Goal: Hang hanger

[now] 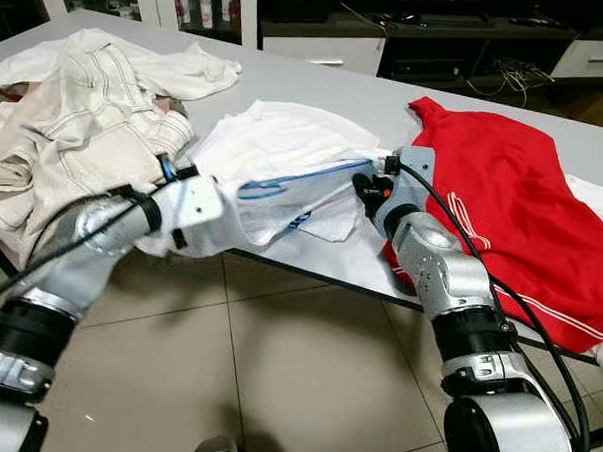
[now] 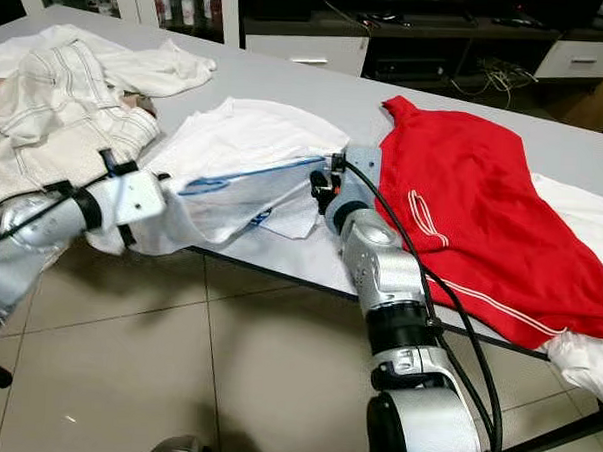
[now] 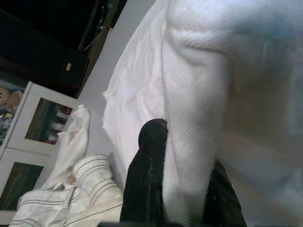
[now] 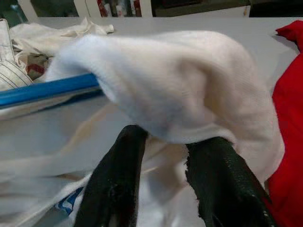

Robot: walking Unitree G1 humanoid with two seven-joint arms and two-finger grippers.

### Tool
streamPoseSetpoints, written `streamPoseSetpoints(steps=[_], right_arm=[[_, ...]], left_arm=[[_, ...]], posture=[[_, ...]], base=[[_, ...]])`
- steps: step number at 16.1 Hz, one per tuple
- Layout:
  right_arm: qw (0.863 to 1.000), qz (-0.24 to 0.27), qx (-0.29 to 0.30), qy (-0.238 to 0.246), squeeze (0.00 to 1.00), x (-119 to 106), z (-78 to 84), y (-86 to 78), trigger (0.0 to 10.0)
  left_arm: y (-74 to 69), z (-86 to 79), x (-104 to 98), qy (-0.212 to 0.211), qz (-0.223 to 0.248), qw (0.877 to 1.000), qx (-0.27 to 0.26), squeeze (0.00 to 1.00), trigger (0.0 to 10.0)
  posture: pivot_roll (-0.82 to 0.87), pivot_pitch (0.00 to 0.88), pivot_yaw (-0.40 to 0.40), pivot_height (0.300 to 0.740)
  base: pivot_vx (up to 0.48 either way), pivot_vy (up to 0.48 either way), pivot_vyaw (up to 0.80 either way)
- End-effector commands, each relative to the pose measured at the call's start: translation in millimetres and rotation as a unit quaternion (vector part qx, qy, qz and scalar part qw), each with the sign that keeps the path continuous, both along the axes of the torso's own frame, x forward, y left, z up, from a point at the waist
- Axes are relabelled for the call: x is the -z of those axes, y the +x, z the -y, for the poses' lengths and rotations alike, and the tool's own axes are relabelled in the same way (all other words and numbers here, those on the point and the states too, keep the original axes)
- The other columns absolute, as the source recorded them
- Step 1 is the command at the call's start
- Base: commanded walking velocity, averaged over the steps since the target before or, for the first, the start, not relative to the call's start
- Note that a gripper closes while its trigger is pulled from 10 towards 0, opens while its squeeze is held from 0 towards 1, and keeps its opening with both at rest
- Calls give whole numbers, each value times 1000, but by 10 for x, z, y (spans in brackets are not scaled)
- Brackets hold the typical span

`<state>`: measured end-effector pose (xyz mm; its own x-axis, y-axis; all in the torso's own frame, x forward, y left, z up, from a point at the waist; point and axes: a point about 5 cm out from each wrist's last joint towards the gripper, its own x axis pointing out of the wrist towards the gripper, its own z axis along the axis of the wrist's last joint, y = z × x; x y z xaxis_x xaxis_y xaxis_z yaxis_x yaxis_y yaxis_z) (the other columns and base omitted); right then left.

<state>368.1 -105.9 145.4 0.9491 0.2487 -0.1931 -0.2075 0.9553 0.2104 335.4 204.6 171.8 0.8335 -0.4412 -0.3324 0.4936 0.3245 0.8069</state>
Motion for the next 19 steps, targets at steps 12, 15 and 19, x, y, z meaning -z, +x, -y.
streamPoseSetpoints(steps=[12, 15, 19], right_arm=[[995, 95, -24, 13, 0, -234, 28, -134, 0], [991, 128, -39, 28, 0, -338, 1, -210, 0], [980, 169, -102, 13, 0, -471, -149, -329, 0]], left_arm=[[30, -18, 5, 1, -2, 1000, -20, 0, 0], [63, -34, 5, 1, -2, 999, -32, 0, 0], [93, -47, 24, 0, -5, 999, -46, 0, 0]], posture=[[153, 25, -34, 740], [148, 24, -32, 740], [144, 24, -30, 740]], base=[[0, 0, 0], [0, 0, 0], [0, 0, 0]])
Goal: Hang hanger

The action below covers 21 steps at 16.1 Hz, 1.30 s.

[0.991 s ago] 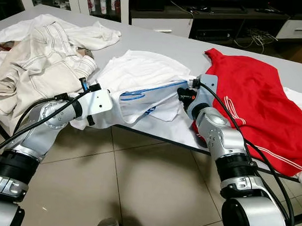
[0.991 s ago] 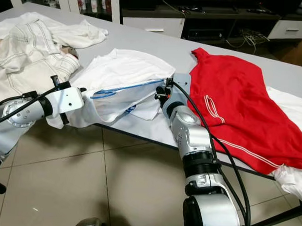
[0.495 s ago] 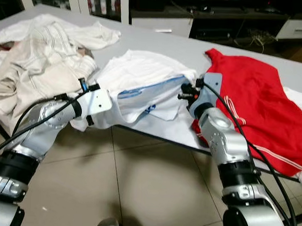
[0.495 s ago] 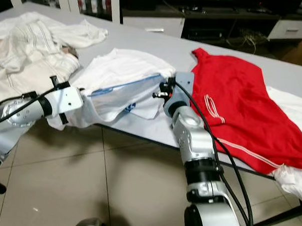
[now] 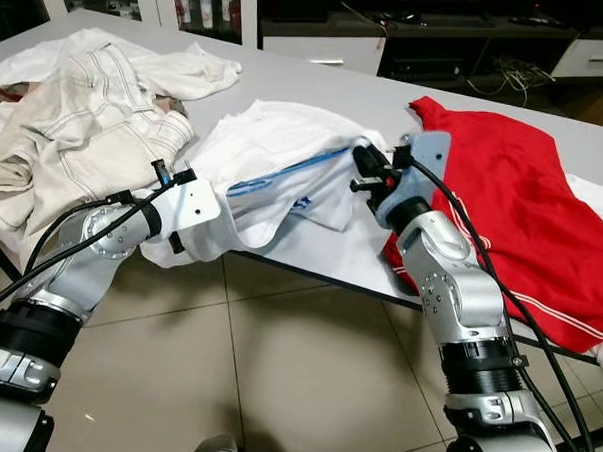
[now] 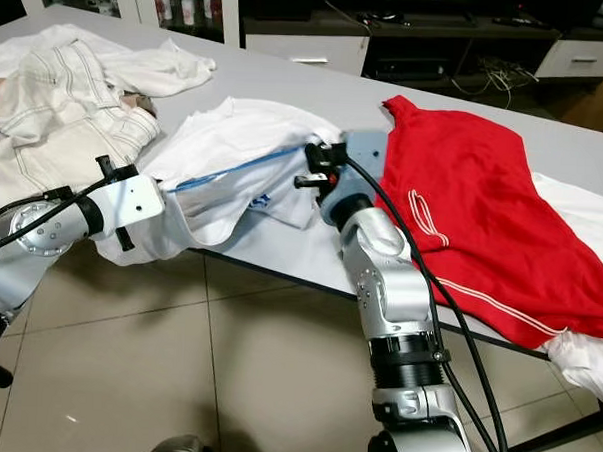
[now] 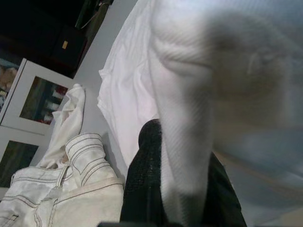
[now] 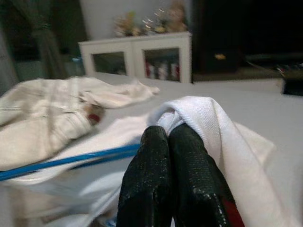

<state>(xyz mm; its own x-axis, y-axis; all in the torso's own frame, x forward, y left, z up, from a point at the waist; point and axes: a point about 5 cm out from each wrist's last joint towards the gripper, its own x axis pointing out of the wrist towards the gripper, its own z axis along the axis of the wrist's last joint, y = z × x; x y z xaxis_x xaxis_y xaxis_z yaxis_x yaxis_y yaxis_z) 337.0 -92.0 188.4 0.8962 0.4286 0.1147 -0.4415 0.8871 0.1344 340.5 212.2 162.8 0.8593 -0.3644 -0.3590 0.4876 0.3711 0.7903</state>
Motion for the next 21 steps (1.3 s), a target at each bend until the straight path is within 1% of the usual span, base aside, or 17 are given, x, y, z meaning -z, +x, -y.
streamPoseSetpoints(steps=[1, 3, 5, 7, 8, 10, 12, 13, 14, 16, 17, 18, 20, 21], right_arm=[[999, 30, -32, -23, 0, -73, -68, -64, 0], [996, 49, -65, -37, 0, -111, -154, -140, 0], [986, 87, -123, -67, 0, -194, -314, -273, 0], [980, 102, -153, -70, 0, -232, -389, -336, 0], [976, 106, -176, -67, 0, -239, -423, -381, 0], [972, 102, -202, -69, 0, -205, -461, -427, 0], [967, 86, -226, -81, 0, -107, -490, -464, 0], [965, 73, -229, -101, 0, -8, -496, -460, 0], [963, 71, -233, -114, 0, 47, -503, -465, 0], [963, 71, -221, -136, 0, 92, -520, -444, 0], [965, 77, -195, -157, 0, 104, -495, -399, 2039], [965, 94, -168, -180, 0, 83, -462, -356, 10000], [967, 117, -132, -181, 0, -20, -421, -282, 10000], [969, 140, -109, -173, 0, -146, -400, -246, 10000]], left_arm=[[54, 30, -63, 2, 10, 1000, -3, 0, 0], [80, 40, -66, 0, 11, 1000, -8, 0, 0], [155, 74, -98, -4, 17, 1000, -20, 0, 0], [218, 103, -126, -8, 21, 999, -27, 0, 0], [260, 126, -155, -17, 26, 999, -33, 0, 0], [325, 141, -213, -24, 35, 998, -41, 0, 0], [380, 137, -267, -28, 40, 998, -46, 0, 0], [403, 131, -293, -29, 42, 998, -47, 0, 0], [418, 124, -320, -32, 43, 997, -47, 0, 0], [426, 105, -364, -33, 45, 998, -43, 0, 0], [418, 106, -361, -31, 43, 998, -38, 0, 0], [407, 109, -351, -29, 42, 998, -31, 0, 0], [380, 121, -327, -25, 36, 999, -19, 0, 0], [356, 132, -306, -19, 31, 999, -8, 0, 0]], posture=[[146, 25, -31, 740], [146, 25, -31, 740], [147, 23, -30, 740], [147, 20, -27, 740], [146, 19, -26, 740], [144, 17, -22, 740], [142, 15, -19, 740], [142, 15, -17, 740], [143, 14, -16, 740], [142, 13, -13, 740], [142, 13, -13, 740], [147, 14, -12, 740], [147, 13, -12, 740], [147, 10, -12, 740]], base=[[0, 0, 0], [0, 0, 0], [0, 0, 0], [0, 0, 0], [0, 0, 0], [0, 0, 0], [0, 0, 0], [0, 0, 0], [0, 0, 0], [0, 0, 0], [0, 0, 0], [0, 0, 0], [0, 0, 0], [0, 0, 0]])
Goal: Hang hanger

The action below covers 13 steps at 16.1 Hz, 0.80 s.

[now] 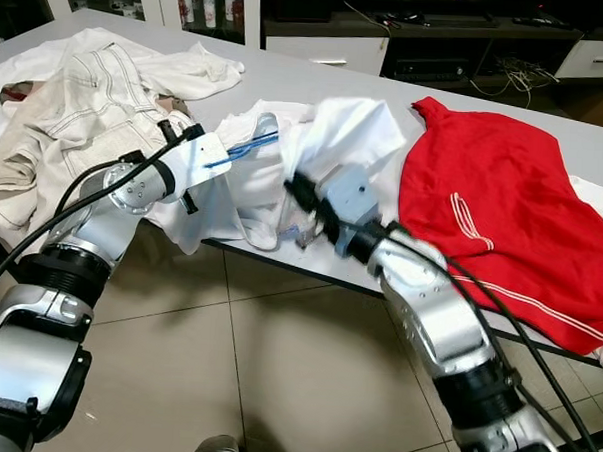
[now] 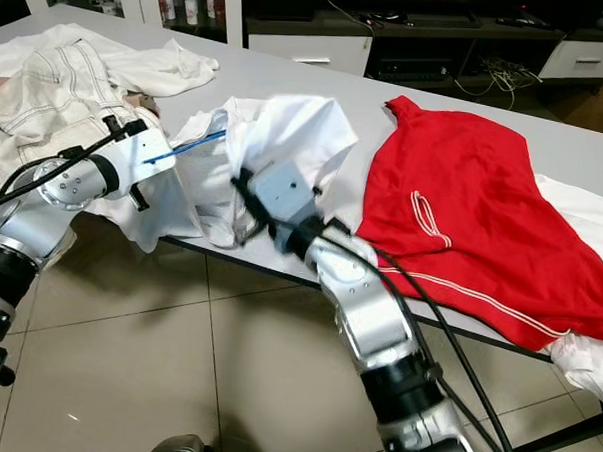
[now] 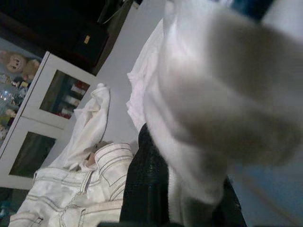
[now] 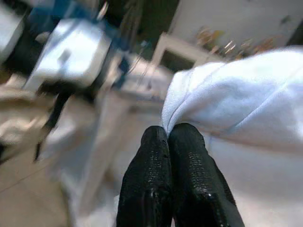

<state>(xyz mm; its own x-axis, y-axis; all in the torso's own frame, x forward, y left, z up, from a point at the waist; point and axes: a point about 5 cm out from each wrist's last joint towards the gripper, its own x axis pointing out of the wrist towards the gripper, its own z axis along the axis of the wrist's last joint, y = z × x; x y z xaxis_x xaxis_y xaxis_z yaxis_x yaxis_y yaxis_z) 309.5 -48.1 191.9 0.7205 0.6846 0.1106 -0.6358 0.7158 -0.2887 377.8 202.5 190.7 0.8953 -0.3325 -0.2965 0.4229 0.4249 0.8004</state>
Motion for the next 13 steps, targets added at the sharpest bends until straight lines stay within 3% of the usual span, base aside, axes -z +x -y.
streamPoseSetpoints(steps=[1, 2, 3, 5, 6, 7, 9, 11, 13], right_arm=[[999, 28, 26, 18, 0, -147, 52, 46, 10000], [999, 30, 30, 20, 0, -156, 57, 52, 10000], [998, 35, 38, 27, 1000, -176, 74, 62, 10000], [998, 45, 5, 47, 1000, -287, 86, -10, 10000], [997, 50, -30, 41, 0, -320, 79, -76, 10000], [997, 58, -56, 20, 0, -325, 89, -140, 10000], [997, 63, -50, 11, 0, -328, 143, -133, 10000], [994, 98, -25, -28, 0, -405, 424, -83, 10000], [983, 146, 5, -114, 0, -423, 584, -29, 10000]], left_arm=[[-29, 43, -25, 5, 2, 1000, 24, 0, 0], [-33, 46, -25, 6, 1, 1000, 26, 0, 0], [-38, 49, -26, 5, 1, 1000, 28, 0, 0], [-62, 22, -21, 6, 2, 1000, 28, 0, 0], [-69, -2, -14, 6, 3, 1000, 25, 0, 0], [-77, -26, -8, 5, 5, 1000, 20, 0, 0], [-72, -37, -13, 4, 9, 1000, 17, 0, 0], [-79, -39, -37, 4, 16, 999, 27, 0, 0], [-110, -51, -26, 12, 13, 999, 44, 0, 0]], posture=[[147, 8, -13, 740], [147, 8, -13, 740], [147, 8, -14, 740], [144, 8, -16, 740], [142, 8, -17, 740], [141, 8, -19, 740], [140, 7, -21, 740], [136, 6, -25, 740], [131, 5, -25, 740]], base=[[0, 0, 0], [0, 0, 0], [0, 0, 0], [0, 0, 0], [0, 0, 0], [0, 0, 0], [0, 0, 0], [0, 0, 0], [0, 0, 0]])
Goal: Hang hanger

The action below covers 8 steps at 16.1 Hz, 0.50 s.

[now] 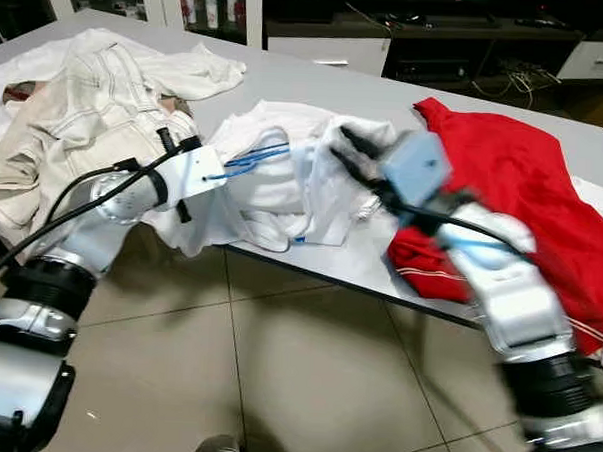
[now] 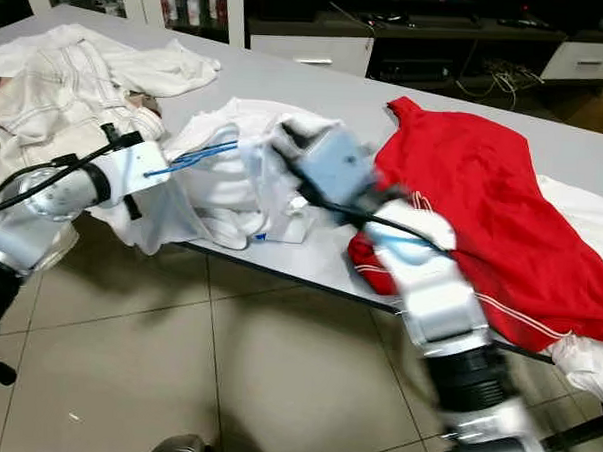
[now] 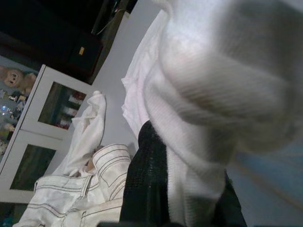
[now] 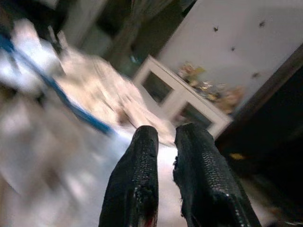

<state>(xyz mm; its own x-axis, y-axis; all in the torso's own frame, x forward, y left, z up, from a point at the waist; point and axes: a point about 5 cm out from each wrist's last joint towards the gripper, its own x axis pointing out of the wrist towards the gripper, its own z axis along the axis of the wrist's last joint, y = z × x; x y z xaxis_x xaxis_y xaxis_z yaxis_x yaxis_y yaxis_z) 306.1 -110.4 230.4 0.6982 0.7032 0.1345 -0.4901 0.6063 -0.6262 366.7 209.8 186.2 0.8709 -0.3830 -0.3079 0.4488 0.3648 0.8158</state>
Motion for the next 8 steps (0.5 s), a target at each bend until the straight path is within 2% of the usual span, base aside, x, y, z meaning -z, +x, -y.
streamPoseSetpoints(steps=[1, 2, 3, 4, 5, 6, 7, 8], right_arm=[[992, 54, 17, -111, 0, 39, 37, 37, 10000], [977, 88, 24, -192, 604, 95, 70, 63, 10000], [972, 99, 21, -210, 1000, 102, 64, 67, 10000], [960, 121, -2, -253, 1000, 136, -6, 54, 10000], [953, 132, -16, -273, 1000, 159, -50, 43, 10000], [949, 141, -22, -282, 1000, 156, -79, 42, 10000], [947, 150, -23, -285, 937, 137, -90, 52, 10000], [945, 155, -22, -285, 937, 123, -93, 60, 10000]], left_arm=[[-24, 15, -55, 0, 9, 1000, 21, 0, 78], [-36, 8, -43, 7, 7, 1000, 25, 0, 275], [-39, 5, -39, 11, 6, 1000, 27, 0, 314], [-43, 17, -35, 19, 6, 999, 35, 0, 392], [-45, 32, -39, 23, 6, 999, 41, 0, 510], [-48, 44, -45, 30, 7, 998, 48, 0, 627], [-50, 50, -48, 36, 6, 998, 53, 0, 784], [-51, 51, -49, 39, 6, 998, 54, 0, 784]], posture=[[125, 4, -27, 740], [124, 4, -29, 740], [124, 4, -29, 740], [125, 4, -35, 740], [130, 4, -39, 740], [133, 4, -41, 740], [136, 4, -42, 740], [136, 4, -42, 740]], base=[[0, 0, 0], [0, 0, 0], [0, 0, 0], [0, 0, 0], [0, 0, 0], [0, 0, 0], [0, 0, 0], [0, 0, 0]])
